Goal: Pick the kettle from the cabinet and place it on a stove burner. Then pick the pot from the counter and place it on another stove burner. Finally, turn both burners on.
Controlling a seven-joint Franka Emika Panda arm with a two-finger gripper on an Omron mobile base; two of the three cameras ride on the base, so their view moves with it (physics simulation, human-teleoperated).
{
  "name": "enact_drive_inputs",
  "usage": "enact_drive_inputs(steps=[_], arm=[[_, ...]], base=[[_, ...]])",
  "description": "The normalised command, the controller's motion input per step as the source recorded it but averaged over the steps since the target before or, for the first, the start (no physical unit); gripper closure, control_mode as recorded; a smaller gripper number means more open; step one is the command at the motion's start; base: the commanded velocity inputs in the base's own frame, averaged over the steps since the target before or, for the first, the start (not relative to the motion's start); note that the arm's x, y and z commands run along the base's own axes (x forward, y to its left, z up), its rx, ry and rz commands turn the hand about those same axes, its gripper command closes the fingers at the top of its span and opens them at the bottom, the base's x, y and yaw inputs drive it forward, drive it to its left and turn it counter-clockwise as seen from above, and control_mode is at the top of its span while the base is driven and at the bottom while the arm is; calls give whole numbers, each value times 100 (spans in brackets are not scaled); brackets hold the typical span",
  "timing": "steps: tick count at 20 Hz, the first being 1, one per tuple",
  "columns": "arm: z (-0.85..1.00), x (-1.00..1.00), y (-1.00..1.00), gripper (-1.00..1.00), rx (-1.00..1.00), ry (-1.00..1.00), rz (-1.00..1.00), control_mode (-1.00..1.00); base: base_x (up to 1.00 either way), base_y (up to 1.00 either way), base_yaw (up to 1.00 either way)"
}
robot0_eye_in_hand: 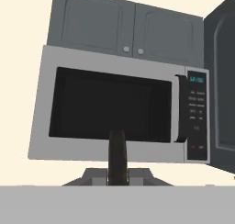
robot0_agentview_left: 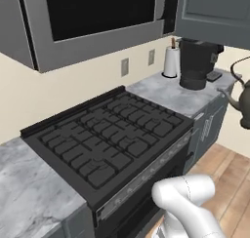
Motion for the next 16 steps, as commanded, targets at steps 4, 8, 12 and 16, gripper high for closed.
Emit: enact_drive_inputs(steps=[4, 8, 12, 16], arm=[[0, 0, 0, 100, 0, 0, 0, 100], [0, 0, 0, 100, 0, 0, 0, 100], [0, 0, 0, 100, 0, 0, 0, 100], [0, 0, 0, 100, 0, 0, 0, 100]], base=[[18, 40, 31], [31, 24, 31], [27, 26, 29], [42, 34, 29]])
